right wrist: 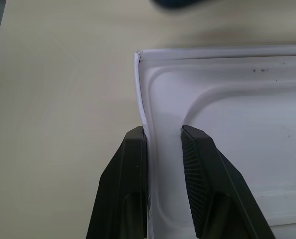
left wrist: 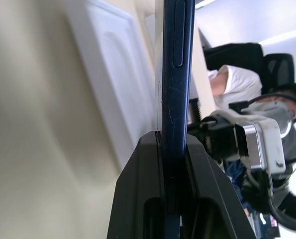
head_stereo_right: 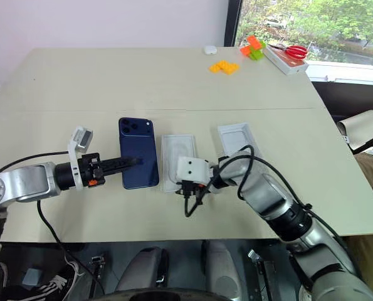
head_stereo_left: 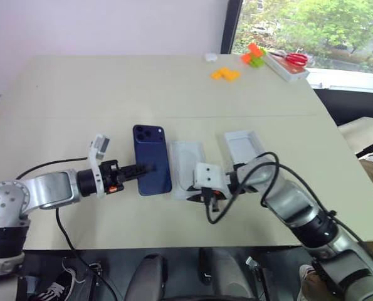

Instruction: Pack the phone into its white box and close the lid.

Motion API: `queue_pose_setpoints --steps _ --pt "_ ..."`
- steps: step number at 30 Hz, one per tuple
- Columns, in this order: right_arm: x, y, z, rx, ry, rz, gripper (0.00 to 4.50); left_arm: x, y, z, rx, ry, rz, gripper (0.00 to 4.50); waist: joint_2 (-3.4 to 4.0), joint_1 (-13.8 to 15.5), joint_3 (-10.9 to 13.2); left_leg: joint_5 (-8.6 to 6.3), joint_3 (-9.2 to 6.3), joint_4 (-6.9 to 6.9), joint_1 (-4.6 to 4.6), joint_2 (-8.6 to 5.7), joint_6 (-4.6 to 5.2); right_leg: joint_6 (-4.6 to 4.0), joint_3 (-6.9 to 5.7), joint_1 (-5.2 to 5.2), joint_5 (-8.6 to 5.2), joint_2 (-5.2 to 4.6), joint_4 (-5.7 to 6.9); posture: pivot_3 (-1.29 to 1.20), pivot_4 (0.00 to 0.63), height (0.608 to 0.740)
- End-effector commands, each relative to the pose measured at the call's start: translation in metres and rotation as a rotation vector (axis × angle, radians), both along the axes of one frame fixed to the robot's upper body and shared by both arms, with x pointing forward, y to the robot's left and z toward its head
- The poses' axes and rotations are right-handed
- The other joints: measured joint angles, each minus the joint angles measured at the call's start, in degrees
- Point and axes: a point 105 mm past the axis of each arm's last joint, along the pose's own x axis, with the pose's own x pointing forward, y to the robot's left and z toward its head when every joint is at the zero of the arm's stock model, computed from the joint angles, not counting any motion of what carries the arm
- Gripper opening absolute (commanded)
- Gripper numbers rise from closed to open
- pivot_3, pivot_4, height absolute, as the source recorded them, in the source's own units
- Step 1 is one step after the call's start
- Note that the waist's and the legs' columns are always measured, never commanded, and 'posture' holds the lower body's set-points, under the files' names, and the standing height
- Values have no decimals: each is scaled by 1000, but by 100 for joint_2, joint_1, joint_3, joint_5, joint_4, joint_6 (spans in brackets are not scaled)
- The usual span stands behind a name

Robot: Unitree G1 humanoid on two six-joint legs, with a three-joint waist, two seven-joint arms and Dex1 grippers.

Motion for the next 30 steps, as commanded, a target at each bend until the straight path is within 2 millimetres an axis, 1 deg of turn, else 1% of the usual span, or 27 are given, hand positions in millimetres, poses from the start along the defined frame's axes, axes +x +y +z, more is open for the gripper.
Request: queue_pose_setpoints --steps 1,3,6,7,8,9,11,12,14,15,16,19,21,23,27,30 --pt "-9 3 -4 -13 29 38 1565 -3 -5 10 -15 -35 -30 0 0 12 0 0 0 0 0 -1 0 0 0 1 0 -1 0 0 150 740" --pt "-10 2 -6 -22 28 37 2432 -4 -6 9 -14 -32 -34 0 1 24 1 0 -1 0 -4 -4 0 1 0 0 0 -4 0 0 150 740" --pt "-5 2 -4 -18 17 20 4025 -4 -8 9 -21 -33 -36 0 1 23 1 -1 -1 0 -12 -7 2 3 0 -5 1 -8 -2 0 150 740" --pt "-4 2 -3 -16 13 19 4472 -4 -8 9 -21 -32 -35 0 1 23 1 -1 -1 0 -12 -8 2 4 0 -5 1 -9 -4 0 150 740" --pt "-3 2 -2 -14 11 18 4472 -4 -8 9 -20 -32 -34 0 1 23 1 -1 -1 0 -12 -9 2 3 0 -5 1 -9 -4 0 150 740" --pt "-1 5 7 35 23 10 4472 -3 -8 7 -30 -28 -25 0 1 24 1 -1 -1 0 -12 -8 2 2 0 -5 1 -9 -3 0 150 740" --pt "0 8 20 97 39 5 4472 -2 -9 6 -41 -24 -14 0 2 21 1 -1 -1 0 -11 -8 2 2 0 -5 1 -9 -2 0 150 740" --pt "-3 7 28 129 61 22 4472 -1 -11 6 -61 -24 -8 0 2 17 1 -1 -1 0 -11 -7 1 2 0 -5 1 -8 -1 0 150 740" --pt "-3 -5 47 185 69 48 4472 -4 -21 -1 -97 -7 -2 0 6 27 4 -1 -2 0 -10 -6 1 2 0 -3 1 -7 -1 0 150 740" --pt "-1 -12 54 206 40 65 4472 -5 -25 -6 -97 7 12 0 4 35 3 -1 0 0 -10 -8 2 3 1 -3 2 -10 -2 0 150 740" --pt "0 -16 58 216 16 74 4472 -5 -27 -9 -93 15 23 0 3 40 2 -1 -2 1 -12 -8 2 4 0 -3 2 -11 -3 0 150 740" --pt "5 -33 57 206 18 42 4472 -1 -31 -13 -106 34 79 0 3 45 2 -5 -2 1 -14 -11 8 9 0 -1 5 -16 -7 0 150 740" --pt "8 -44 57 208 26 19 4472 6 -33 -16 -105 57 134 0 2 50 2 -4 -2 1 -13 -11 7 9 0 -1 5 -16 -6 0 150 740" --pt "13 -51 52 197 17 -19 4472 11 -37 -16 -122 69 159 0 2 50 2 -4 -2 2 -12 -10 7 8 1 0 5 -16 -6 0 150 740" --pt "17 -53 43 187 28 -50 4472 18 -50 -15 -143 88 151 0 2 40 2 -2 1 7 -10 -10 5 6 2 1 4 -12 -3 0 150 740" --pt "18 -48 41 190 12 -53 4472 22 -59 -23 -103 136 127 0 2 36 1 -2 1 8 -8 -9 4 8 3 2 5 -8 1 0 150 740"
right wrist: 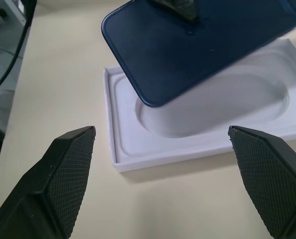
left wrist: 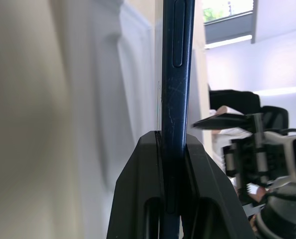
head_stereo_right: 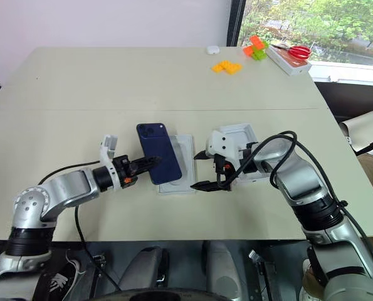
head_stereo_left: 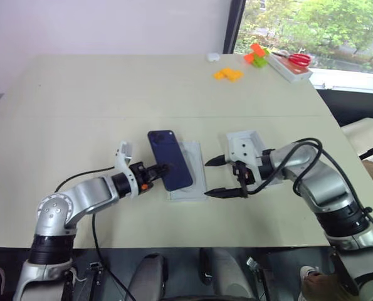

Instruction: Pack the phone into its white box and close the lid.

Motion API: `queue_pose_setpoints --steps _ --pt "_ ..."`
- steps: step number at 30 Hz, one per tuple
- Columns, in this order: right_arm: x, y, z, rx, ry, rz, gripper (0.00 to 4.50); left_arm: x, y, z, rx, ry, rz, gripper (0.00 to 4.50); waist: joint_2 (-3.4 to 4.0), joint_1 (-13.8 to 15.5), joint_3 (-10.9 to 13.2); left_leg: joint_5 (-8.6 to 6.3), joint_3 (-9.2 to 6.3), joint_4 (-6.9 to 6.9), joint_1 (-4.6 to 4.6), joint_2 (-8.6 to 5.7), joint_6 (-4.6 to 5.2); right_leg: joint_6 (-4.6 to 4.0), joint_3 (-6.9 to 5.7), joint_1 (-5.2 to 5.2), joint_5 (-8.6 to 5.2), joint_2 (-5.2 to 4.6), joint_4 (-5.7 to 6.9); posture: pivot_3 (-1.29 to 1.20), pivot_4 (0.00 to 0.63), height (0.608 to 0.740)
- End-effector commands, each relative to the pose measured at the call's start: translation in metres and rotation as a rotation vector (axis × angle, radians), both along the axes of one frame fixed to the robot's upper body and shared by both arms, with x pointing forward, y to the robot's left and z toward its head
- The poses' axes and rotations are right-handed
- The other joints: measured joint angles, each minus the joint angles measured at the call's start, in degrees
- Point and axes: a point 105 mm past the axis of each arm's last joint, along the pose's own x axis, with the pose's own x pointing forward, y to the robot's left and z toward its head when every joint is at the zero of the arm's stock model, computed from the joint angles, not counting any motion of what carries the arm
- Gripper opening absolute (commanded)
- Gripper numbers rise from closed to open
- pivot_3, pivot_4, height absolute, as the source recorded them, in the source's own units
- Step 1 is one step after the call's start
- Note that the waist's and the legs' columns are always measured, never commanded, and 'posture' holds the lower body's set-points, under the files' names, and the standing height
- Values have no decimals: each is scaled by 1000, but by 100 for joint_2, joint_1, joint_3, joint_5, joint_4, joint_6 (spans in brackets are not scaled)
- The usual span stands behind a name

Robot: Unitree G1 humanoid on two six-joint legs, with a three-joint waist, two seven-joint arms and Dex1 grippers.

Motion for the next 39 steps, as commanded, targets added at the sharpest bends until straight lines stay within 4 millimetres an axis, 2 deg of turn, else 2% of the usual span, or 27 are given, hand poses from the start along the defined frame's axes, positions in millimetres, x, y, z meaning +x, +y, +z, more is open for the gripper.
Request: queue_pose_setpoints --steps 1,12,22,24,27,31,32,39 --pt "1 7 5 16 -44 10 4472 2 -8 1 5 20 -29 0 0 -2 0 0 0 0 3 0 0 2 0 2 1 0 2 0 150 740" --pt "4 8 7 28 -66 -28 4472 -5 -21 -5 32 36 -167 0 0 10 0 0 -1 2 -2 -6 0 14 1 1 8 -5 0 0 150 740" --pt "7 11 6 30 -87 -50 4472 1 -24 -9 37 67 -166 0 0 4 0 1 -2 2 0 -5 -2 14 1 1 8 -3 2 0 150 740" --pt "7 11 6 29 -90 -50 4500 2 -24 -9 39 71 -161 942 0 5 0 1 -3 2 -1 -5 -2 14 1 1 8 -3 2 0 150 740" --pt "7 12 6 37 -85 -49 4500 4 -22 -7 67 65 -167 2124 0 7 0 1 -2 3 -1 -5 -2 14 1 1 8 -4 2 0 150 740" --pt "7 13 6 35 -92 -46 4500 7 -21 0 88 42 -177 4108 0 1 0 1 -2 4 2 -5 -2 14 1 4 8 -3 2 0 150 740" --pt "7 13 6 35 -92 -46 4500 7 -21 1 85 34 -182 4472 0 -5 0 1 -1 4 4 -5 -2 14 1 5 8 -4 2 0 150 740" --pt "8 16 6 41 -96 -45 4500 6 -15 5 132 14 -216 4472 0 -5 0 1 -4 4 5 -3 -3 14 0 5 8 0 5 0 150 740"
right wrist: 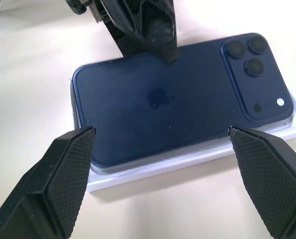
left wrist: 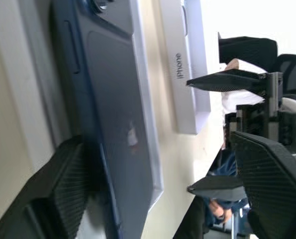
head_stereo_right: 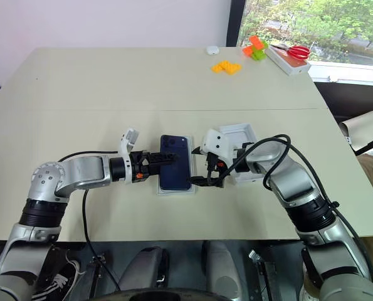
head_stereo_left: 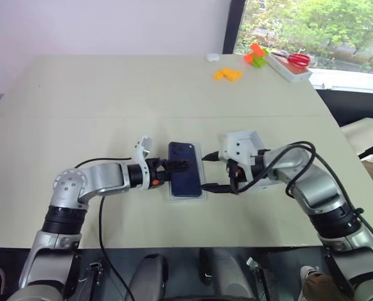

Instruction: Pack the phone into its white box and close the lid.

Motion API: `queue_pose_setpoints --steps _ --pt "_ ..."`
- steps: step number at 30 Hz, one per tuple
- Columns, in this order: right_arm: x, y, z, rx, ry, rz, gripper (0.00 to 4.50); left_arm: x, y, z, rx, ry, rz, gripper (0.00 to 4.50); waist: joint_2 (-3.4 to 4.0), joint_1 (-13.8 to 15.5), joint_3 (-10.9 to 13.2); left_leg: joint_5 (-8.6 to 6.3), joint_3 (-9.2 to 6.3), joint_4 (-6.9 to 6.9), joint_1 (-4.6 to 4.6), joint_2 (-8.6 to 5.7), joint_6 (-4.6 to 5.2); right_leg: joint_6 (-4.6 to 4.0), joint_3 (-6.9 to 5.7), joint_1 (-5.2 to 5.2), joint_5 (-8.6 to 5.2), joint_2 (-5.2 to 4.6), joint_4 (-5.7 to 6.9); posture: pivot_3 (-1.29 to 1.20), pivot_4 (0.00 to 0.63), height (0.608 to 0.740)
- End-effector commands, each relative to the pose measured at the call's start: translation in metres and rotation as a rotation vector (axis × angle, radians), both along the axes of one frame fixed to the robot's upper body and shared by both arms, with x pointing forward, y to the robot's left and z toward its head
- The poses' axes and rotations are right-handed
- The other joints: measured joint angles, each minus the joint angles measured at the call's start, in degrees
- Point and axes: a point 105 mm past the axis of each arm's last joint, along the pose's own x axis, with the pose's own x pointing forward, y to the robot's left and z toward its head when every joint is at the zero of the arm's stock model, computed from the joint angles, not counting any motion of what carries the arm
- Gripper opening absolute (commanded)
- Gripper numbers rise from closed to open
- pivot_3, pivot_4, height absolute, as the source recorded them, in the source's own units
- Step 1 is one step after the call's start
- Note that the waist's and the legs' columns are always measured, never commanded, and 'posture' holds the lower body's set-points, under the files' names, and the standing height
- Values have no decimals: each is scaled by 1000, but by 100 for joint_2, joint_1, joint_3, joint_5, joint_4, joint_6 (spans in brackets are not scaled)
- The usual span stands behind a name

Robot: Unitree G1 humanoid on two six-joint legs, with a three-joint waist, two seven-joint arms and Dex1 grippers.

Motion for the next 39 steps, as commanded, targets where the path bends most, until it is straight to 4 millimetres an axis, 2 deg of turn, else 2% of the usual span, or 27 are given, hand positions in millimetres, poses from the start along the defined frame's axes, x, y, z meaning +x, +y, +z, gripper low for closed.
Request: queue_pose_setpoints --steps 1,15,22,25,26,29,32,35,36,39 --pt "-1 6 9 12 -46 28 4500 -2 2 7 16 -31 -32 4472 0 -2 0 0 1 0 0 0 0 0 1 0 0 0 0 0 150 740" --pt "0 10 10 23 -50 30 4500 -4 12 33 82 -154 -71 4472 0 2 0 0 1 0 -2 -2 0 0 0 -1 0 -3 -1 0 150 740" --pt "3 14 14 45 -61 29 4500 -7 26 42 157 -208 -70 4472 0 -13 1 0 2 -2 -1 0 0 0 1 -2 -1 -1 -1 0 150 740" --pt "8 15 18 74 -69 4 4500 -1 32 51 142 -256 -24 4472 1 -4 1 0 1 -2 -3 0 0 0 0 -4 -1 -1 -1 0 150 740" --pt "10 16 20 92 -67 -9 4500 4 34 52 154 -284 3 4231 1 -2 1 0 2 -2 -3 -1 0 0 1 -3 -1 -2 -2 0 150 740" --pt "13 17 21 123 -64 -25 3651 15 42 51 155 -309 82 3180 1 0 1 0 4 -1 -3 -3 -1 -16 1 -3 -10 -3 -2 0 150 740" --pt "13 18 12 128 -62 -41 2202 19 43 47 158 -327 111 1723 1 0 1 0 3 -2 -4 -2 0 -15 1 -3 -9 -3 -3 0 150 740" --pt "10 22 2 135 -49 -48 649 17 33 37 124 -313 103 178 1 1 1 0 4 -3 -5 -3 0 -13 1 -3 -9 -4 -5 0 150 740" --pt "11 23 0 137 -48 -55 173 17 30 34 116 -306 112 0 1 1 1 -1 4 -4 -6 -2 1 -11 2 -3 -8 -4 -6 0 150 740" --pt "12 25 -5 142 -64 -72 80 15 20 32 67 -291 116 0 1 4 1 -1 3 -3 -8 -2 1 2 2 -4 0 -6 -8 0 150 740"
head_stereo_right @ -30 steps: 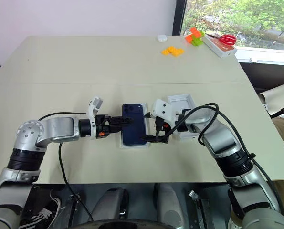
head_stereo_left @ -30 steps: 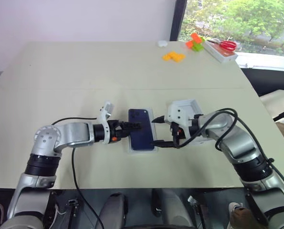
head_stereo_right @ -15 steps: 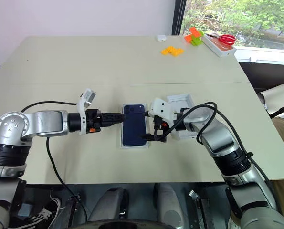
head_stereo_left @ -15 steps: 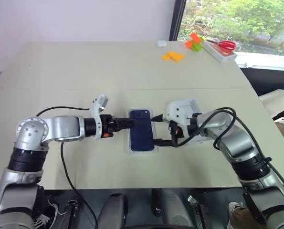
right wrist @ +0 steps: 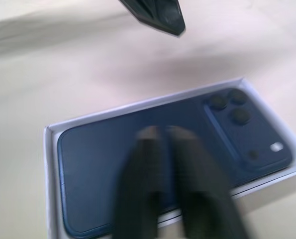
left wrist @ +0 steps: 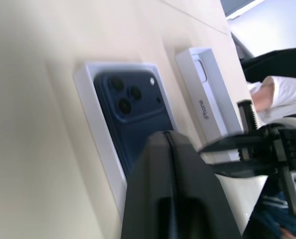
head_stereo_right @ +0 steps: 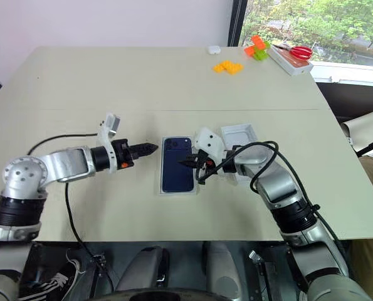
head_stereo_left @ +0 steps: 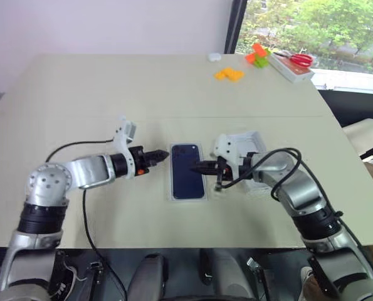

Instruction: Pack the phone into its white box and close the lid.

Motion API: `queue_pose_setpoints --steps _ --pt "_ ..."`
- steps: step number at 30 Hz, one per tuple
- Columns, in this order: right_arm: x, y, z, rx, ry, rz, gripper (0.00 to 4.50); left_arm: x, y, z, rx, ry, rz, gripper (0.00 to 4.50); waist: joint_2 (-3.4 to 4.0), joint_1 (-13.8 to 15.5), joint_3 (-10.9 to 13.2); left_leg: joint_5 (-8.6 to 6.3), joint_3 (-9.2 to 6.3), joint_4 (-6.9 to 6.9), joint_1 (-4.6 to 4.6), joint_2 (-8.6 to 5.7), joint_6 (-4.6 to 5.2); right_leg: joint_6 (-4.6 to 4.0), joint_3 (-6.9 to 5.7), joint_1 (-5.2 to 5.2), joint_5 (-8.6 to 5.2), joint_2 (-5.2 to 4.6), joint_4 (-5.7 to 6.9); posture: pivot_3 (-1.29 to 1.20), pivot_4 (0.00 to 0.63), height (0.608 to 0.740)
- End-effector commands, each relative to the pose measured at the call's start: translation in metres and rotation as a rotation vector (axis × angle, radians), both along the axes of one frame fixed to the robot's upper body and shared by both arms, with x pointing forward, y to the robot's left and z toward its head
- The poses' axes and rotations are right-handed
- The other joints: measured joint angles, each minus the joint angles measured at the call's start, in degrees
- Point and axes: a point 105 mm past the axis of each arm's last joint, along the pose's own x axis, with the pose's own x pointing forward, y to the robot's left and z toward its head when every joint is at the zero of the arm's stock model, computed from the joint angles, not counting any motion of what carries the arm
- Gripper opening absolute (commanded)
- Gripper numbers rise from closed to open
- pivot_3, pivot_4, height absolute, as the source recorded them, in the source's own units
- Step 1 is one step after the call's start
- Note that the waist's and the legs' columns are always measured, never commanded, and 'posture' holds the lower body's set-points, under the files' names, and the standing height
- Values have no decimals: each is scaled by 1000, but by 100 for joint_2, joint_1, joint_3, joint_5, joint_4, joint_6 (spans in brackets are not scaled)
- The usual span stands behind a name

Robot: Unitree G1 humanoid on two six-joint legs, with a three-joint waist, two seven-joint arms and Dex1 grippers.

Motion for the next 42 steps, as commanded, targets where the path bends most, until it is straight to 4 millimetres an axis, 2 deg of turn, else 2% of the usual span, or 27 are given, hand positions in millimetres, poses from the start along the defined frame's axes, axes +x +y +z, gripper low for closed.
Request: queue_pose_setpoints --steps 1,6,12,18,27,30,33,35,37,38,40,42 --pt "0 6 2 9 -59 -1 80 -2 -9 15 -50 -58 -1 0 0 1 0 0 -1 0 0 0 0 0 0 0 0 0 1 0 150 740" --pt "1 1 -12 -46 -72 -12 80 -5 -14 5 -39 -43 -15 0 0 -11 0 0 0 0 6 2 -1 0 0 1 0 5 5 0 150 740" --pt "1 -7 -26 -103 -83 -8 80 -3 -10 -26 136 2 -2 0 -1 -11 -1 1 2 1 9 1 0 0 2 4 0 8 7 0 150 740" --pt "1 -8 -28 -121 -103 -1 80 -19 -9 -48 232 27 -75 0 -1 -11 -2 1 1 1 15 2 0 0 1 11 0 8 7 0 150 740" --pt "11 -7 -4 -35 -110 -34 80 -3 -11 -17 160 -67 -46 0 -2 -10 -2 2 -1 8 21 3 0 -15 1 22 -9 8 8 0 150 740" --pt "15 -11 -11 -85 -129 -44 80 -1 -11 -17 171 -74 -49 0 -1 -15 -3 1 -1 7 18 2 1 0 0 18 0 8 8 0 150 740" --pt "10 -10 -17 -106 -133 -25 80 -3 -11 -23 209 -92 -62 0 -1 -19 -2 0 0 3 16 2 1 2 1 13 0 9 7 0 150 740" --pt "10 -9 -8 -56 -117 -36 80 -2 -10 -18 207 -122 -62 0 -1 -17 -2 0 0 2 14 3 1 2 1 11 0 9 6 0 150 740" --pt "18 -13 7 17 -83 -93 80 0 -6 -10 187 -158 -61 0 -1 -11 -2 1 0 2 13 3 1 2 1 10 0 8 6 0 150 740" --pt "24 -16 15 46 -82 -130 279 1 -5 -5 180 -181 -57 551 -1 -12 -2 1 -1 3 12 3 1 1 1 10 0 8 6 0 150 740" --pt "34 -22 24 39 -134 -191 963 2 -3 3 148 -208 -64 1390 1 -15 -1 1 1 4 12 3 0 -1 1 10 0 7 6 0 150 740" --pt "42 -27 32 37 -155 -263 1881 0 -1 15 135 -269 -97 2387 1 -14 -1 1 1 5 13 3 0 -4 1 10 0 8 7 0 150 740"
